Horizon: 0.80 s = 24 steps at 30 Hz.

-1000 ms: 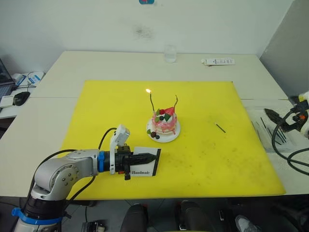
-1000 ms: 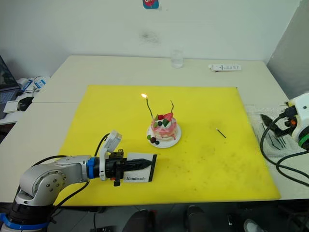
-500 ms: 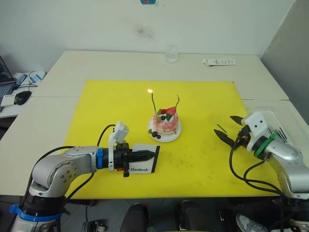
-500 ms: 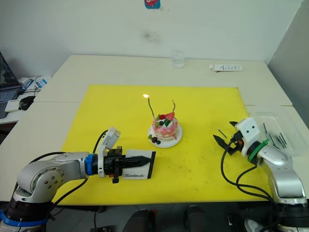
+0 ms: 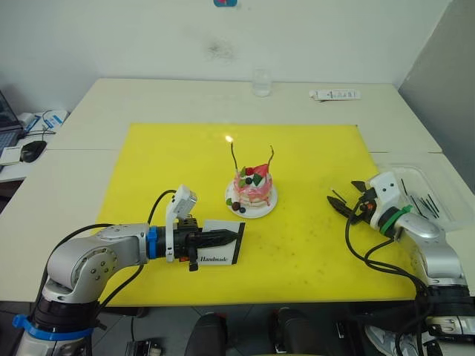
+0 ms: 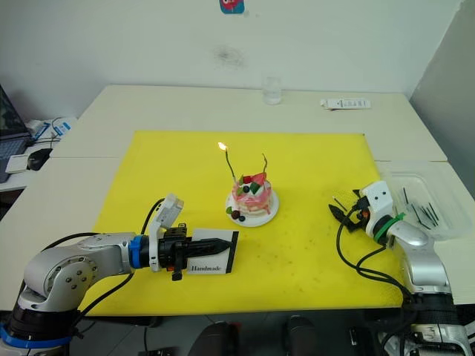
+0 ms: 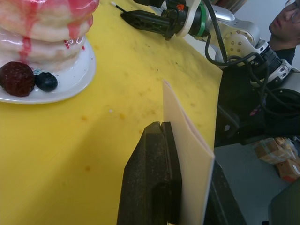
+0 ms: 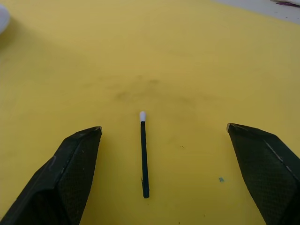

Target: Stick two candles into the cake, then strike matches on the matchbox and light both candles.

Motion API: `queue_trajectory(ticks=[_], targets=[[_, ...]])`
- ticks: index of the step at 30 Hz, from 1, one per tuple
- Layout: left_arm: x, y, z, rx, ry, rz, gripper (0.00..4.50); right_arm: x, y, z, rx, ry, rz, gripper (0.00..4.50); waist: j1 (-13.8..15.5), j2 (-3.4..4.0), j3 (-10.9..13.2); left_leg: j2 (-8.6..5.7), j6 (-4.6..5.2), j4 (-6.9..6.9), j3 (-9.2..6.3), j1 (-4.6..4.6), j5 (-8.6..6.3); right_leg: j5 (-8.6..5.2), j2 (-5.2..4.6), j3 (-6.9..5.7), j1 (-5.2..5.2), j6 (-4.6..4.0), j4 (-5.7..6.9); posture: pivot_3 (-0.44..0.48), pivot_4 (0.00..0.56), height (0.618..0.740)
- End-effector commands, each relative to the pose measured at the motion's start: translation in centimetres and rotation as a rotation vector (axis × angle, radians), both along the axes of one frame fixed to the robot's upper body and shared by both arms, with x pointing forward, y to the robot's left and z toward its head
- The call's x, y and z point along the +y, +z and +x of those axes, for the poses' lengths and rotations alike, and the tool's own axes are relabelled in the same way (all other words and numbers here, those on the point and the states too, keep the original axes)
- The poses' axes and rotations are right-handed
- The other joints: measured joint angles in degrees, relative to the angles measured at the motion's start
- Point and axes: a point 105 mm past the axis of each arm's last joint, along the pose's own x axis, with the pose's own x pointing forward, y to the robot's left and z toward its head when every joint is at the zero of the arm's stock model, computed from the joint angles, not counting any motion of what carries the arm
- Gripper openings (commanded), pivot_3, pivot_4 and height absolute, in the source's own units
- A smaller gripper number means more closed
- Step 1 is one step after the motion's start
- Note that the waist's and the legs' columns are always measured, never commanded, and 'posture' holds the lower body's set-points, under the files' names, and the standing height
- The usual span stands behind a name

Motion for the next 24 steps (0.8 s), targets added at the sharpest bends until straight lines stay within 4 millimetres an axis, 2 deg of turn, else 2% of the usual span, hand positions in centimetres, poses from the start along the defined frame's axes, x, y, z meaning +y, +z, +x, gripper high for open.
queue_trajectory(ticks=[1, 5, 11, 13, 19, 22, 24], targets=[[-0.1, 1.0, -0.1, -0.035, -0.017, -0.009, 0.0, -0.2, 0.2, 0.4, -0.015, -0.021, 0.002, 4.12, 0.0, 0.0, 0.0, 0.0, 0.0, 0.0, 0.0, 0.0, 0.0, 0.0, 0.0, 0.01, 0.0, 0.0, 0.0, 0.0, 0.15, 0.74], [0.0, 1.0, 0.1, -0.036, -0.017, -0.007, 0.0, -0.1, -0.8, 0.3, 0.042, -0.034, -0.001, 2.8, 0.0, 0.0, 0.0, 0.0, 0.0, 0.01, 0.0, 0.01, 0.0, 0.0, 0.0, 0.0, 0.02, 0.0, 0.0, 0.0, 0.15, 0.74], [0.1, 0.9, 0.0, -0.034, -0.013, -0.006, 0.0, 0.6, -0.9, -0.2, 0.08, -0.013, 0.018, 0.64, 0.0, -0.02, 0.0, -0.04, 0.0, 0.06, 0.01, 0.04, 0.0, 0.04, -0.03, 0.01, 0.08, 0.06, 0.01, 0.0, 0.15, 0.74], [0.1, 0.8, 0.0, -0.034, -0.011, -0.006, 0.0, 0.8, -0.8, -0.3, 0.079, -0.002, 0.016, 0.05, 0.0, -0.02, 0.0, -0.05, 0.0, 0.06, 0.01, 0.04, 0.0, 0.04, -0.03, 0.01, 0.08, 0.06, 0.0, 0.0, 0.15, 0.74], [0.1, 0.9, -0.2, -0.035, -0.006, -0.006, 0.0, 2.0, 0.8, -1.4, 0.059, 0.076, 0.024, 0.05, 0.0, -0.02, 0.0, 0.0, 0.0, 0.01, -0.01, 0.02, 0.0, 0.03, -0.03, -0.01, 0.05, 0.06, -0.01, 0.0, 0.15, 0.74], [0.2, 0.9, -0.3, -0.036, -0.005, -0.006, 0.0, 3.2, 2.1, -2.6, 0.041, 0.146, 0.015, 0.05, 0.0, -0.01, 0.0, 0.03, 0.0, -0.03, -0.02, 0.01, 0.0, 0.02, -0.04, -0.01, 0.02, 0.04, -0.02, 0.0, 0.15, 0.74], [0.3, 0.9, -0.3, -0.036, -0.003, -0.005, 0.0, 5.0, 2.8, -4.4, 0.048, 0.234, 0.009, 0.05, 0.0, 0.01, 0.0, 0.04, 0.0, -0.04, -0.01, -0.01, 0.0, 0.01, -0.06, -0.01, -0.02, 0.03, -0.02, 0.0, 0.15, 0.74]])
